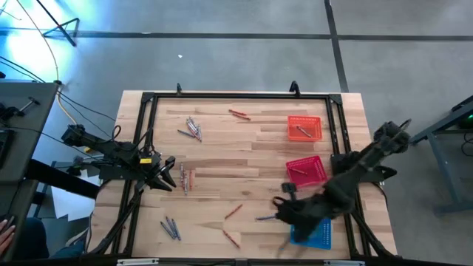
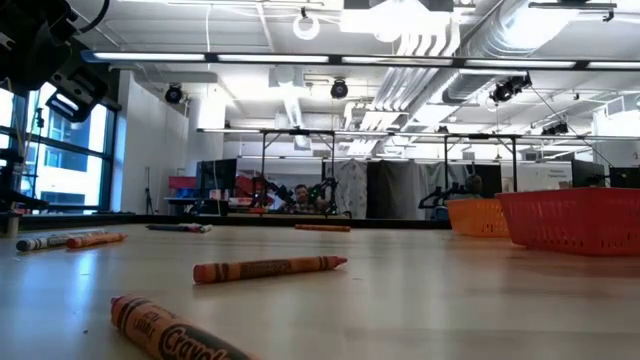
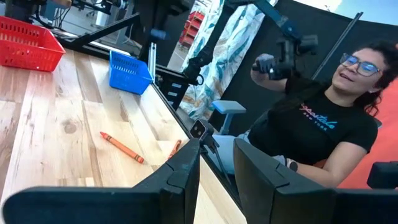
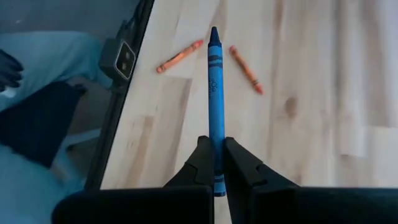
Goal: Sort crayons
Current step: Put the blue crayon into the blue bin
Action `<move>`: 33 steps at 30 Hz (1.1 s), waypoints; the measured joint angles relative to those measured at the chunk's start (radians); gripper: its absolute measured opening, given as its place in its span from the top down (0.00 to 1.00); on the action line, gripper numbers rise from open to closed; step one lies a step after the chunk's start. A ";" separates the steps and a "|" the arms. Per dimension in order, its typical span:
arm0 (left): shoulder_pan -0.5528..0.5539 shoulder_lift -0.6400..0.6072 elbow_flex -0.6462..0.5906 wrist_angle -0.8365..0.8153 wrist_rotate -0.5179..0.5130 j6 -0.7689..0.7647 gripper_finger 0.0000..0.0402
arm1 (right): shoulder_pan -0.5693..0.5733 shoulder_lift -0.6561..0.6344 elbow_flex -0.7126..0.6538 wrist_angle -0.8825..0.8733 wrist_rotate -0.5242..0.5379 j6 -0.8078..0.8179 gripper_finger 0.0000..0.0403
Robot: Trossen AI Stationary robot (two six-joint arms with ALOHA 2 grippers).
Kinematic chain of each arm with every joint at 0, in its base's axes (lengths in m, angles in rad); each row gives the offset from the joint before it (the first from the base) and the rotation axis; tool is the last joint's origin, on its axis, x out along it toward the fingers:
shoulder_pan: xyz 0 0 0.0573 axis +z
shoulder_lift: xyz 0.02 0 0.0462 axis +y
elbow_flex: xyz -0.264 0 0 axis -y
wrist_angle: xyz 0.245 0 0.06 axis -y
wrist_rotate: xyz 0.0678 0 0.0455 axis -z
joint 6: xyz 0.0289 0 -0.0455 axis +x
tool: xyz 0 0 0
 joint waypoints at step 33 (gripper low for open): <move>0.000 0.000 0.000 0.000 0.000 0.000 0.79 | 0.441 -0.255 -0.520 0.182 0.353 0.802 1.00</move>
